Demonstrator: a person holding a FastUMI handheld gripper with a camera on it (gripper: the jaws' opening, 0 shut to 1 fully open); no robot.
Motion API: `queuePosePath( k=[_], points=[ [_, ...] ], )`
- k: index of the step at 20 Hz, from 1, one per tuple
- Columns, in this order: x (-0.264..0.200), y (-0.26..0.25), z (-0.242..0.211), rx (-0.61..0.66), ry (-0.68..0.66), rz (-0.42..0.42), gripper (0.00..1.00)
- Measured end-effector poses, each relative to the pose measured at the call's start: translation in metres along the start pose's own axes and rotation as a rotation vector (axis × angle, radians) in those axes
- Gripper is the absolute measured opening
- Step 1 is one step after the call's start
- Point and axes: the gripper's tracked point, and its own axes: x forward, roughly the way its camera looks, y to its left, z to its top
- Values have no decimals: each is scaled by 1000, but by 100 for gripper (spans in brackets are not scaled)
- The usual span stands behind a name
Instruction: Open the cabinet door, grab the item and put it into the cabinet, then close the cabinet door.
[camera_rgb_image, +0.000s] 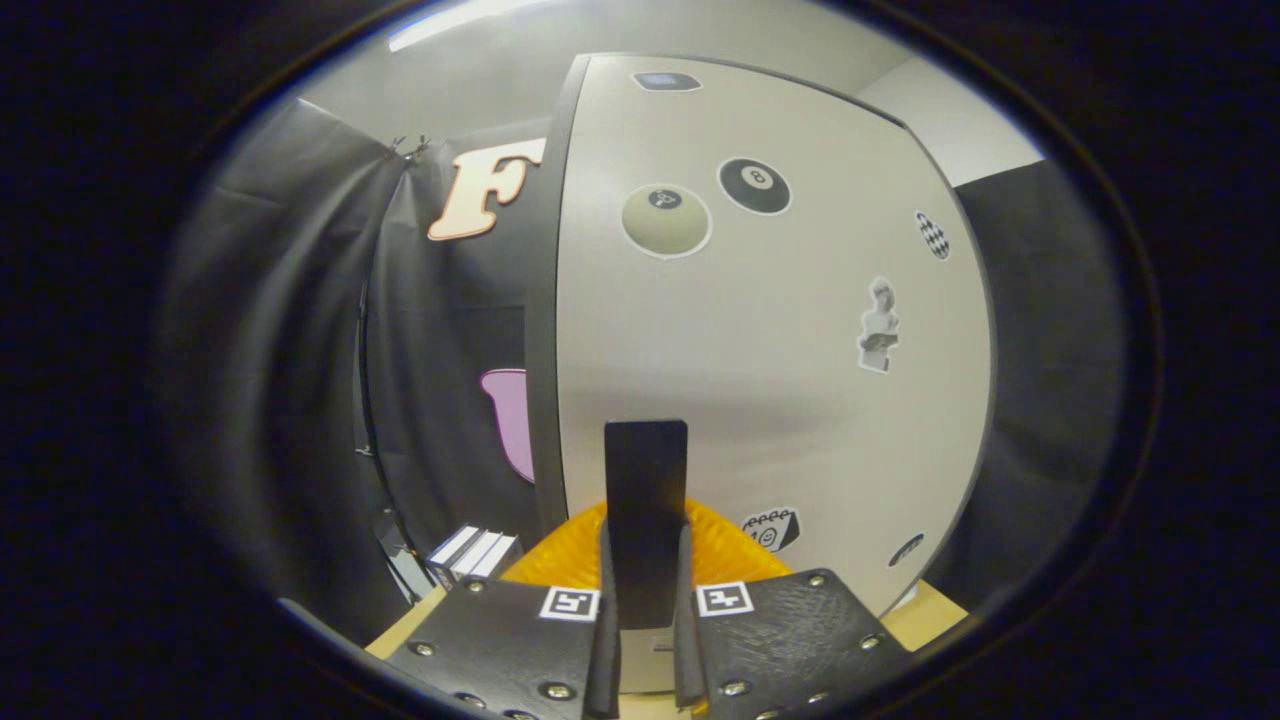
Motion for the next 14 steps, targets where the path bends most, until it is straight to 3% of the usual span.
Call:
queuePosePath(
  k=[14],
  points=[
    [-101, -51, 10, 12, 18, -125, 21]
  ],
)
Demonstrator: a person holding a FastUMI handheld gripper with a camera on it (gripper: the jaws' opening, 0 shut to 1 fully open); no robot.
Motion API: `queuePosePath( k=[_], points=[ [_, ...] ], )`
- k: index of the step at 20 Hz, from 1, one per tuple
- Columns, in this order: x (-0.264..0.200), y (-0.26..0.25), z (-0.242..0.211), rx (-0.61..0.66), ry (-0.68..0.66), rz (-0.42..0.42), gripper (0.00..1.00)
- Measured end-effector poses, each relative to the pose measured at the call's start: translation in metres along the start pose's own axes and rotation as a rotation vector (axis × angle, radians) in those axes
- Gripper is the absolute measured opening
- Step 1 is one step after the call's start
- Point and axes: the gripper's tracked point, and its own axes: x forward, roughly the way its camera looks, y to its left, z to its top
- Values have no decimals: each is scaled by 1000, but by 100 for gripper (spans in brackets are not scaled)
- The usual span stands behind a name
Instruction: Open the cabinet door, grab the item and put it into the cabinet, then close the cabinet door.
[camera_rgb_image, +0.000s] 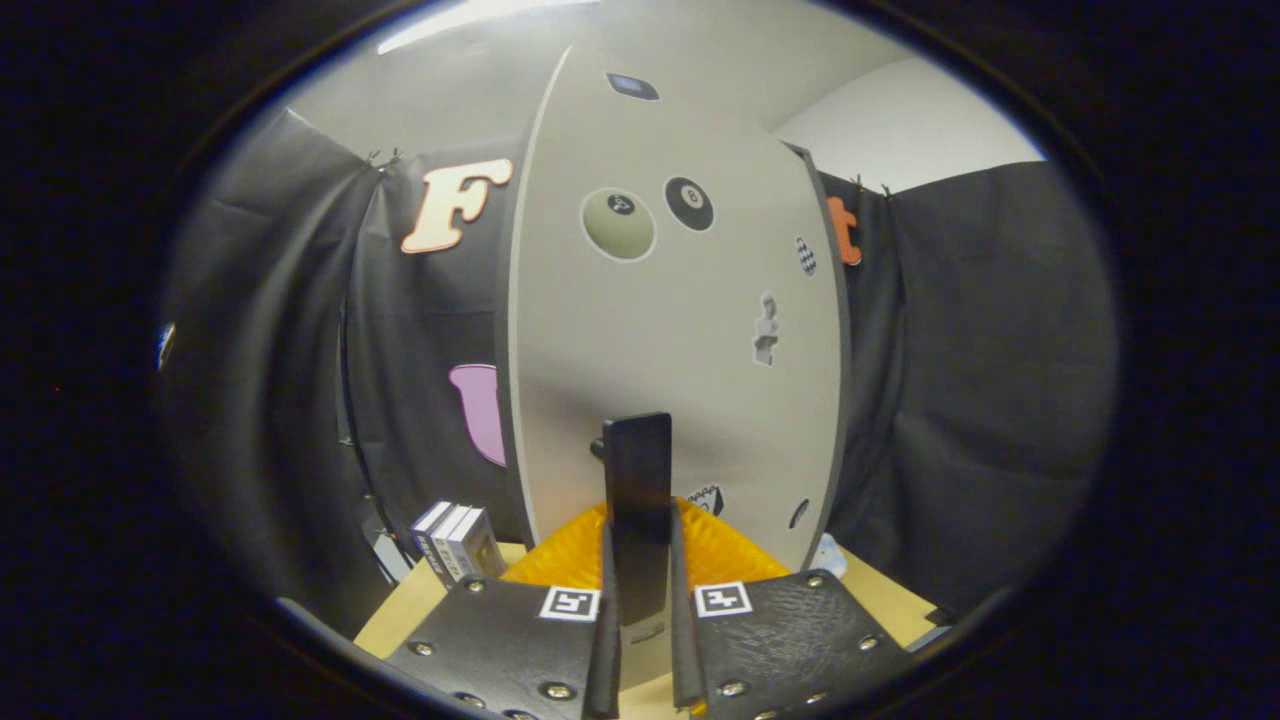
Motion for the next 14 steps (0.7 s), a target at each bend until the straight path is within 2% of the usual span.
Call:
queuePosePath(
  k=[2, 14],
  points=[
    [-26, -14, 2, 22, 19, -14, 12],
    [-93, -159, -2, 64, 26, -259, 11]
  ],
)
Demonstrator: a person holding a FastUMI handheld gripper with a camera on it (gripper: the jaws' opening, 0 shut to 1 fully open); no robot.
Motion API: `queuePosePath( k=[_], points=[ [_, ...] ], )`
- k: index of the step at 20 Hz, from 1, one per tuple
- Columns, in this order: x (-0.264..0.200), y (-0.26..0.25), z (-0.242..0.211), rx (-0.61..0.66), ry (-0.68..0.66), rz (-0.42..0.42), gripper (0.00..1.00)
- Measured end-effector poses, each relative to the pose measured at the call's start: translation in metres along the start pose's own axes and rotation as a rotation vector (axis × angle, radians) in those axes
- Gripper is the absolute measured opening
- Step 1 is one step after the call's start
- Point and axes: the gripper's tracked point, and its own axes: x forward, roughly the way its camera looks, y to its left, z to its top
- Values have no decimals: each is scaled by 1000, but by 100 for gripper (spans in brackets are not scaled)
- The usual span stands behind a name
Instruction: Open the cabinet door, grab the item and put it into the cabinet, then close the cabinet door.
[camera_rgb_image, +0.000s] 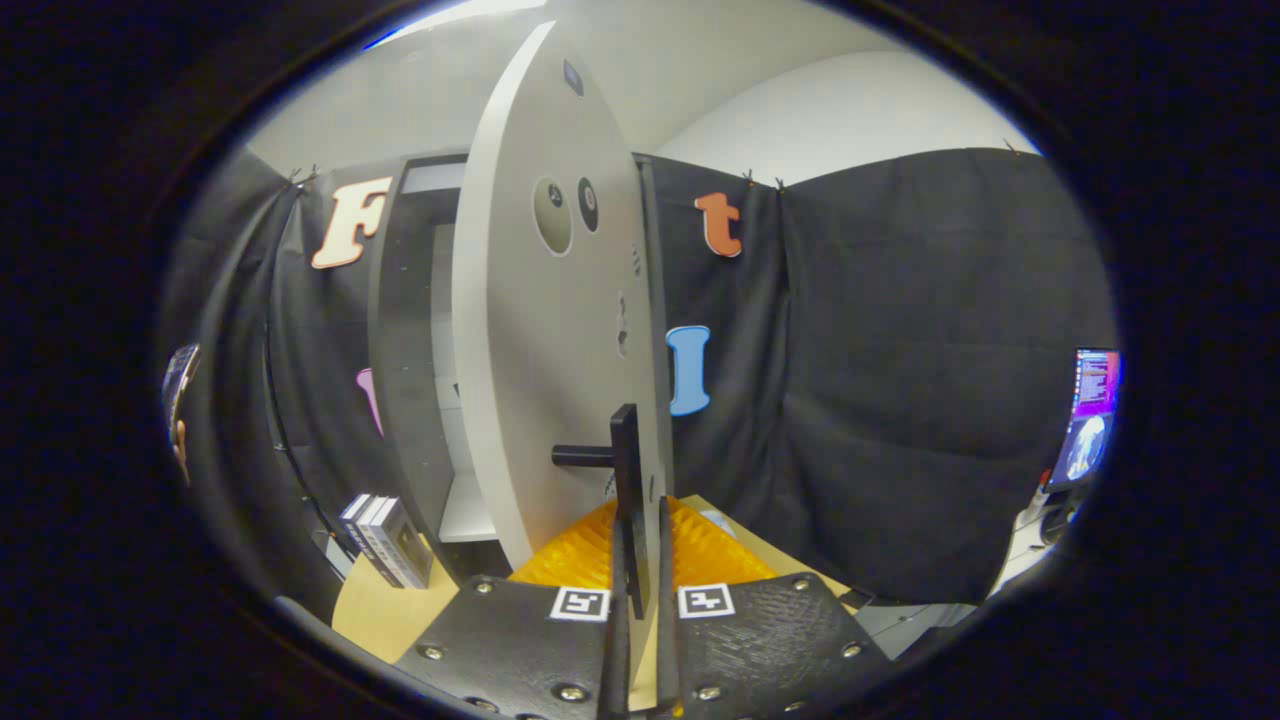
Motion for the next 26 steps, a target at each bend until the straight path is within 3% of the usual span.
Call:
queuePosePath(
  k=[7, 12, 20, 26],
  points=[
    [8, -72, -8, 29, 36, -23, 11],
    [11, -88, -7, 3, 64, 40, 11],
    [-6, -154, -23, -75, 102, -132, 10],
    [-11, -140, -26, -65, 91, -135, 11]
  ],
)
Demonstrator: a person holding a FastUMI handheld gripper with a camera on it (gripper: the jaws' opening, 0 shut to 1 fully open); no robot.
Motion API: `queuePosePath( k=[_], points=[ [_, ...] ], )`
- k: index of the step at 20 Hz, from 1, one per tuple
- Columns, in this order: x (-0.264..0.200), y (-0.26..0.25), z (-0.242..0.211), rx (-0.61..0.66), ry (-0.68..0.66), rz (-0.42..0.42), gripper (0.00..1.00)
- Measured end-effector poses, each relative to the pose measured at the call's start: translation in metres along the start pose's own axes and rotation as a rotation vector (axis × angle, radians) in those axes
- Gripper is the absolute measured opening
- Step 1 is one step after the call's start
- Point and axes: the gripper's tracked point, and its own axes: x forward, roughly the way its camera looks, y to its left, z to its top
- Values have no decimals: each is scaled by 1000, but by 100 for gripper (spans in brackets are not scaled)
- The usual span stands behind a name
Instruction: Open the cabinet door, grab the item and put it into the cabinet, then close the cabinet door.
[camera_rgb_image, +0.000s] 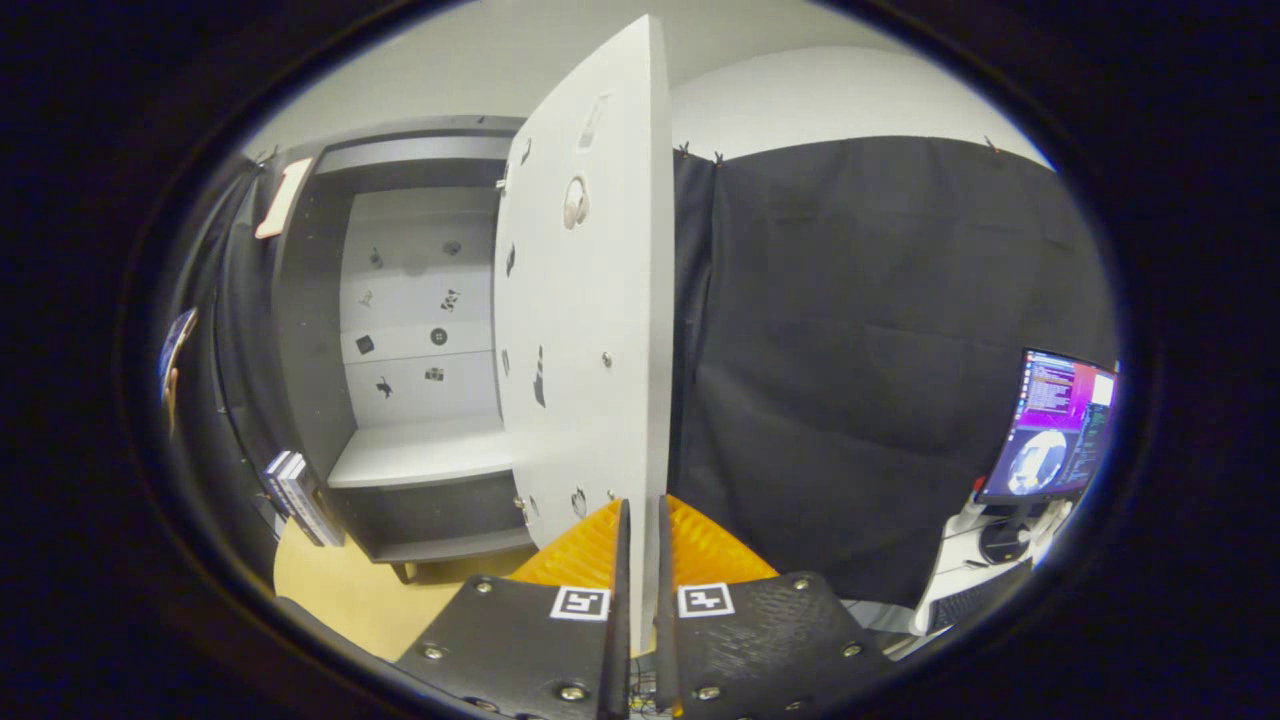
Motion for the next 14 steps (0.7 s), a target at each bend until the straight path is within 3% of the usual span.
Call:
queuePosePath(
  k=[8, 14],
  points=[
    [17, 101, -15, -27, 4, 221, 10],
    [37, 182, -68, -118, 116, 450, 11]
  ],
)
